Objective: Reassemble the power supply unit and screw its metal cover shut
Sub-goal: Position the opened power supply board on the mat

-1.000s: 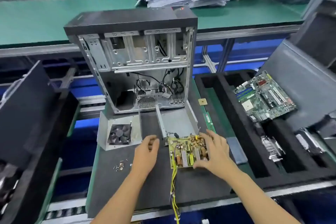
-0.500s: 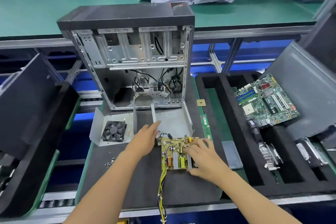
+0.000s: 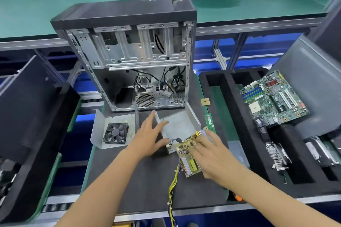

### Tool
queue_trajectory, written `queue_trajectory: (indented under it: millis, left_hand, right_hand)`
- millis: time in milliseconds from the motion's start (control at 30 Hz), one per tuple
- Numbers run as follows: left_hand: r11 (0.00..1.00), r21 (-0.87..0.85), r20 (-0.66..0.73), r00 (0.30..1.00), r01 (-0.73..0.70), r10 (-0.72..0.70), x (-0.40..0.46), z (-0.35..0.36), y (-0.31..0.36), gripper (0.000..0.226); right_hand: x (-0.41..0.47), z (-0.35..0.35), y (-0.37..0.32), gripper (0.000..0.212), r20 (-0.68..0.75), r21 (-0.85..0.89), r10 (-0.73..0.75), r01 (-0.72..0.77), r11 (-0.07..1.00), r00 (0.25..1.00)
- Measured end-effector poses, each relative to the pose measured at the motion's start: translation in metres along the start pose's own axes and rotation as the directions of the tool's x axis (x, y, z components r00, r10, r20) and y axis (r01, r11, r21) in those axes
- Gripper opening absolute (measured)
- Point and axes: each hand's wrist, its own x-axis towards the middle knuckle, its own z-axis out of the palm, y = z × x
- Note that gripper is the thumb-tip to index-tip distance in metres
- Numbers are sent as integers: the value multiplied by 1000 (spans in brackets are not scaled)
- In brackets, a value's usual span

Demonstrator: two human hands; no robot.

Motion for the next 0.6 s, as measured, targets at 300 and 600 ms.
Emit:
queue_trajectory:
  millis: [300, 600]
  left_hand:
    - [949, -286, 188, 979, 135, -83, 25, -3, -6, 142]
    - [882, -459, 136, 990, 104, -46, 16, 15, -11, 143]
  right_hand:
    - [42, -40, 58, 34, 207, -190, -339, 378, 906, 918]
    - [92, -42, 76, 24, 294, -189, -508, 570, 799, 810]
